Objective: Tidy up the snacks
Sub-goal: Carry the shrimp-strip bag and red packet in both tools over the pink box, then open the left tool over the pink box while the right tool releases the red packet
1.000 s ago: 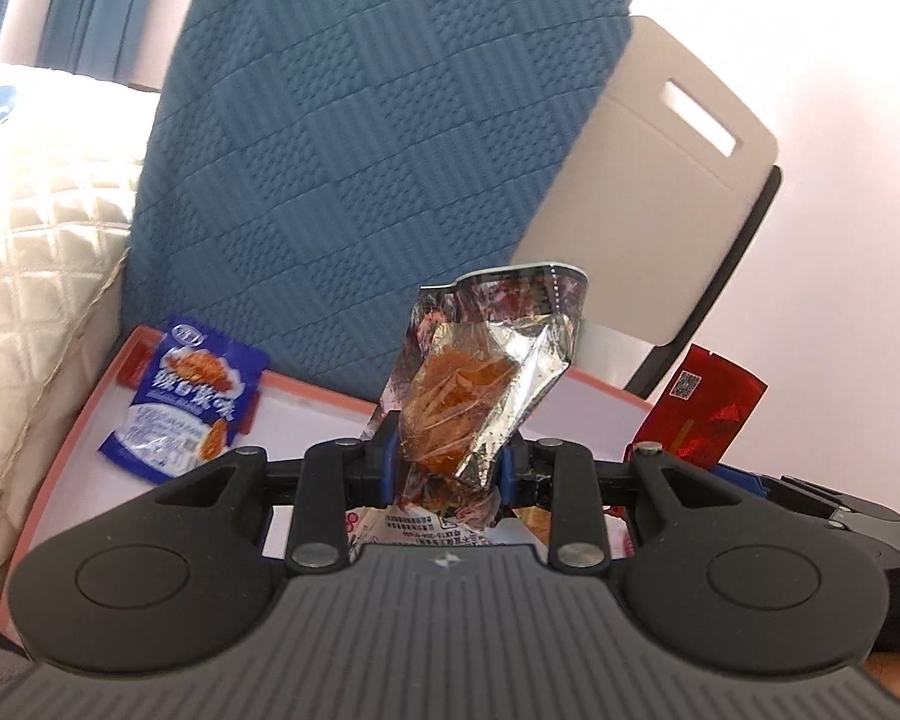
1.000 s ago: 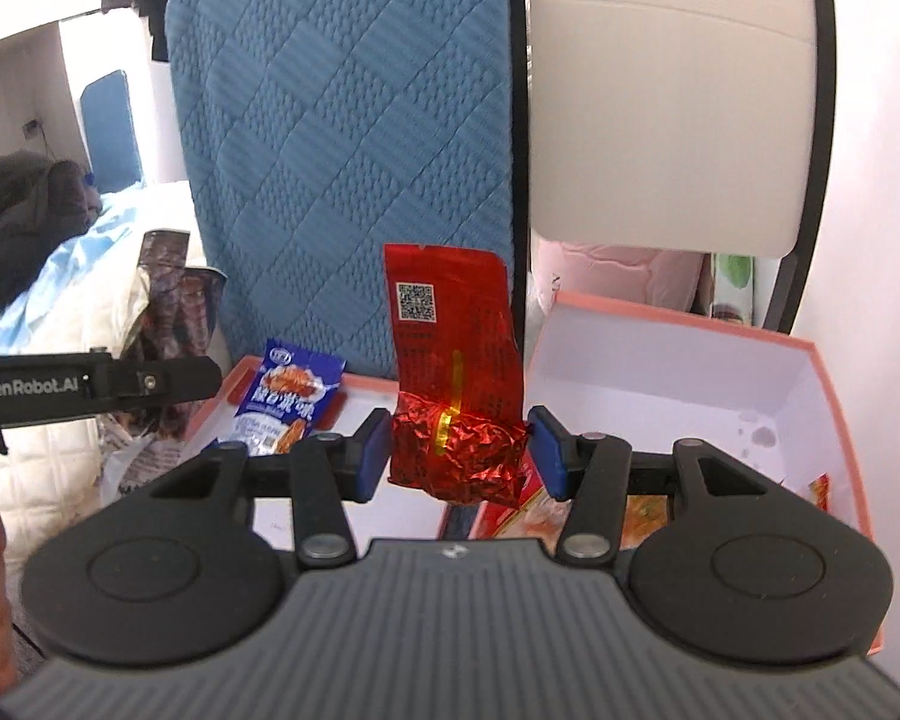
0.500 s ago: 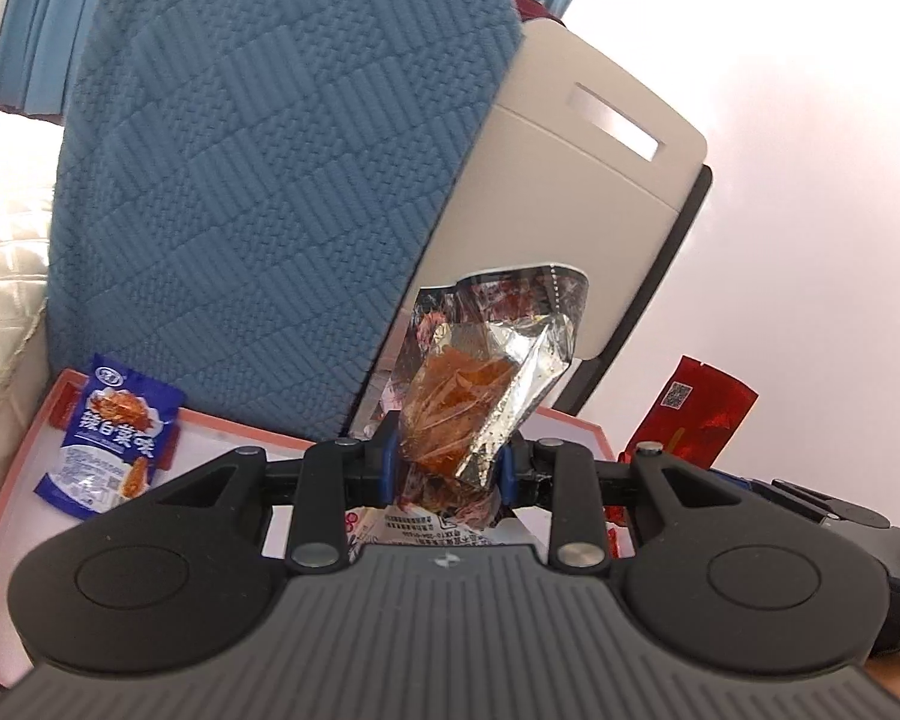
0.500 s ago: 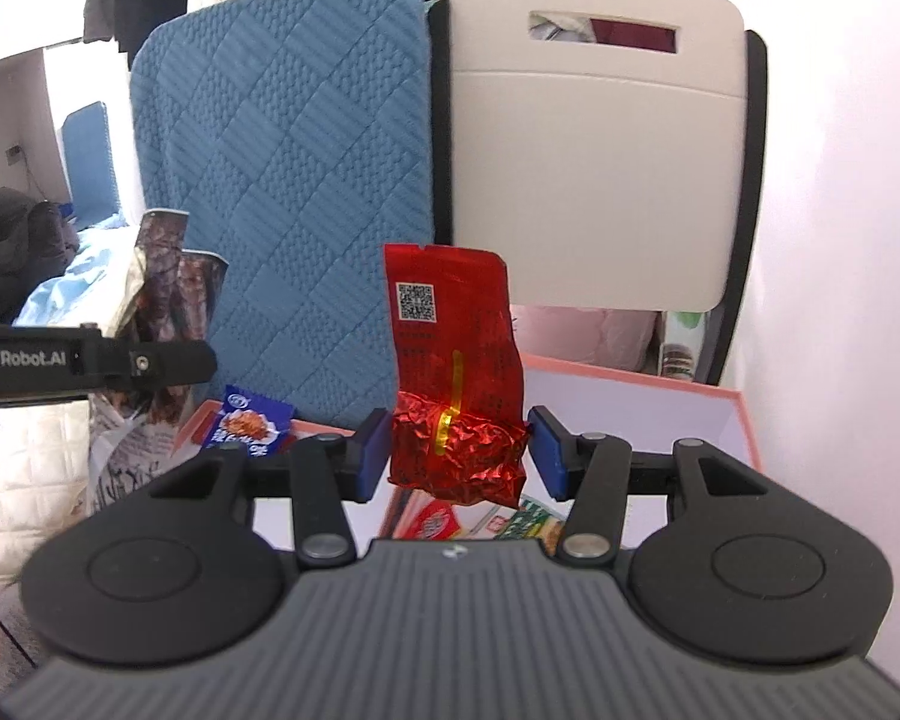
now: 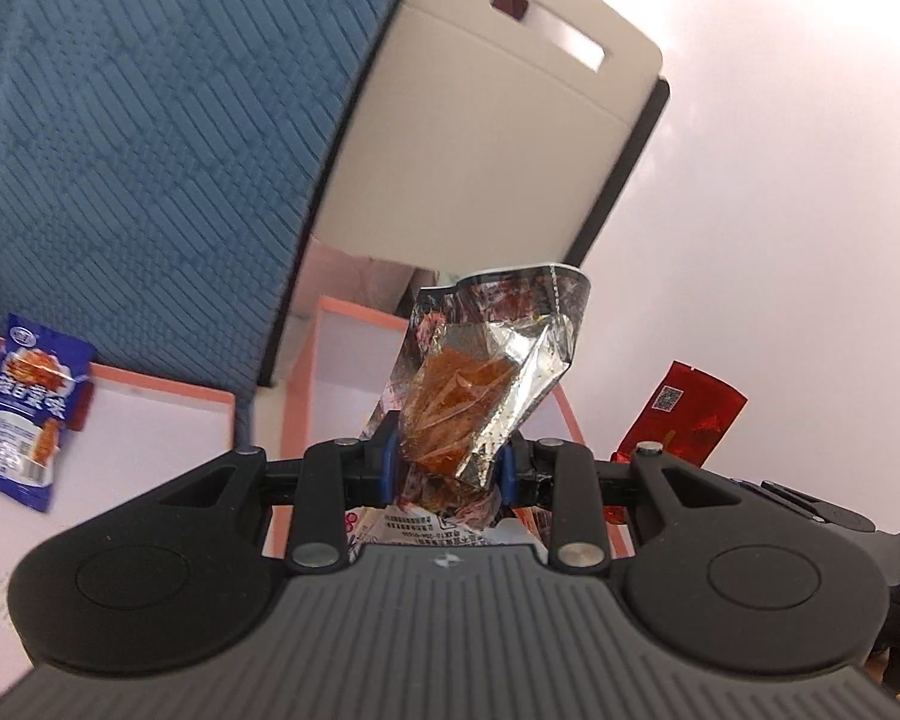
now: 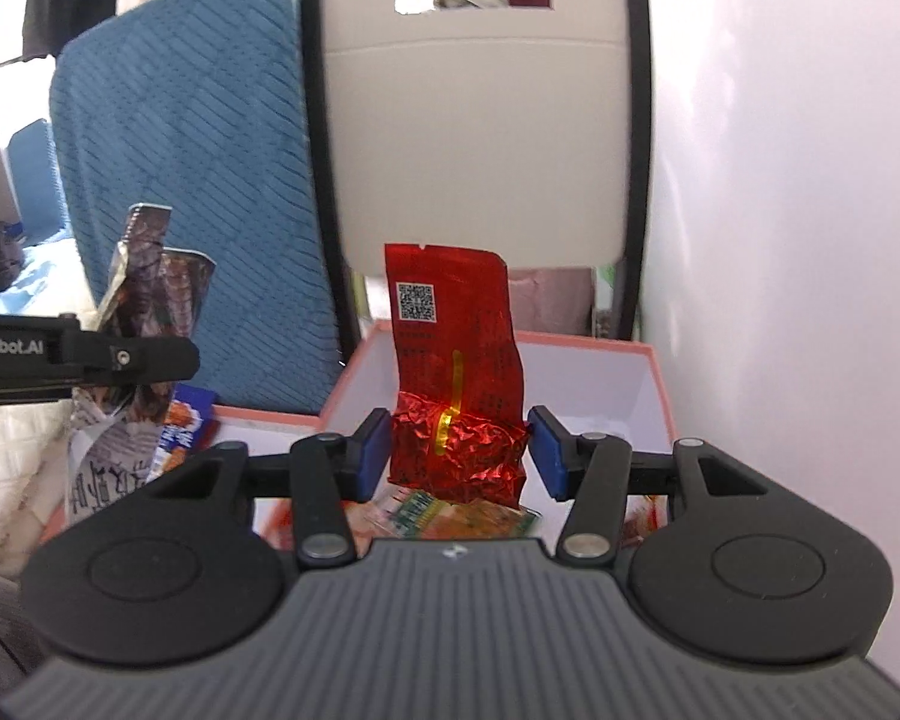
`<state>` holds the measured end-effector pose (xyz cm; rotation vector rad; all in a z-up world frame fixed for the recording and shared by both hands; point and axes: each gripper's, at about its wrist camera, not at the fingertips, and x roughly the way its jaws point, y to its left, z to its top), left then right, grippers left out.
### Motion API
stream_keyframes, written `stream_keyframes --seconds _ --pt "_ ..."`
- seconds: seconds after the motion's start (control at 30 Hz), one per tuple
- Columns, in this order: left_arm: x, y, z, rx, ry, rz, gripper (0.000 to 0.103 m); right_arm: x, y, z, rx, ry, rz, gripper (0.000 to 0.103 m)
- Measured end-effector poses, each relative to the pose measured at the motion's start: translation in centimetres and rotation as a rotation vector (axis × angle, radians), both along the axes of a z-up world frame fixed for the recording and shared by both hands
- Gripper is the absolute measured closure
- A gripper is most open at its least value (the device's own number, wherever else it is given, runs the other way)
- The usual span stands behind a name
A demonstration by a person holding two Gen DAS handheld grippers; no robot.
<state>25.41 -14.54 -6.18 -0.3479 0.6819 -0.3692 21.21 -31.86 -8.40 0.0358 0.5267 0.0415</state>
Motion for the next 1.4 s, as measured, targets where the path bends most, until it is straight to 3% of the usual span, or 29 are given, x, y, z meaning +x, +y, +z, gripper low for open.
stream_keyframes --seconds 0.4,0.8,0.93,0.97,1.03,1.13,1.3,1.4 --pt "2.3 -4.6 -4.3 0.042 0.099 -0.057 0.067 1.6 -4.2 -4.7 0.036 0.100 -0.057 0.050" --pt "3.2 -5.1 -6.2 0.058 0.134 -0.068 0.060 3.2 -5.5 -8.0 0.064 0.163 -0.078 0.049" --pt "3.0 -4.9 -5.9 0.066 0.126 -0.069 0.032 3.3 -5.6 -8.3 0.066 0.171 -0.087 0.048" --pt "2.9 -4.8 -5.7 0.069 0.127 -0.056 0.029 3.3 -5.7 -8.4 0.065 0.174 -0.094 0.049" --pt "2.8 -4.4 -5.3 0.069 0.120 -0.046 0.025 3.3 -5.6 -8.4 0.065 0.178 -0.098 0.046" --pt "2.4 -4.0 -4.4 0.070 0.107 -0.053 0.022 3.0 -5.6 -7.9 0.061 0.161 -0.121 0.028" --pt "1.1 -3.2 -2.1 0.064 0.075 -0.065 0.021 1.8 -5.9 -6.0 0.085 0.114 -0.144 0.026" --pt "-0.1 -2.6 -0.2 0.059 0.028 -0.065 0.013 0.8 -5.5 -4.2 0.085 0.070 -0.146 0.026"
